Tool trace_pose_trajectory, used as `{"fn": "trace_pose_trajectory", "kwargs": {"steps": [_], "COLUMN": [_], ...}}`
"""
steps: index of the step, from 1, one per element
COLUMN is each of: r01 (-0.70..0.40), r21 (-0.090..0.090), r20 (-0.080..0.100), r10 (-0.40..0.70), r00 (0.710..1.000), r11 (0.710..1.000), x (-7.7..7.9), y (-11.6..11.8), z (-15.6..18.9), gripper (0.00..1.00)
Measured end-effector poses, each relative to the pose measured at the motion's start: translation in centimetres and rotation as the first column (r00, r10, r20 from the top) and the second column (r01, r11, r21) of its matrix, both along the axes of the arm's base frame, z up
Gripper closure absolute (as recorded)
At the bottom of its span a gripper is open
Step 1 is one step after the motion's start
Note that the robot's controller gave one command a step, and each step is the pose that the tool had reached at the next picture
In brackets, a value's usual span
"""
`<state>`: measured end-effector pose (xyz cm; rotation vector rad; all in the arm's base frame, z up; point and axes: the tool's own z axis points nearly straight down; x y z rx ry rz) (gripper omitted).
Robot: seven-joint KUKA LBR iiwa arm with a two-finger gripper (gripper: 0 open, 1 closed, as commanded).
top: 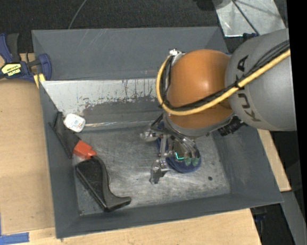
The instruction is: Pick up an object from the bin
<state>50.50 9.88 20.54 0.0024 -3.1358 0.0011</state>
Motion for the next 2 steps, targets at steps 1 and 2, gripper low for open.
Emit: {"fn": "trace_pose_trajectory", "kwargs": {"steps": [1,2], "r01": [-0.214,-0.249], "r21": [-0.002,0.002], "r20": [0.003,0.012], "r10": [0.214,0.249], "r00": [0.977,0.968], "r11": [0.977,0.968], "x": [0.2,5.9], "y": [-9.2,-10.9], "z": [-4.6,-12.5], "gripper": [0.0,0.0]}}
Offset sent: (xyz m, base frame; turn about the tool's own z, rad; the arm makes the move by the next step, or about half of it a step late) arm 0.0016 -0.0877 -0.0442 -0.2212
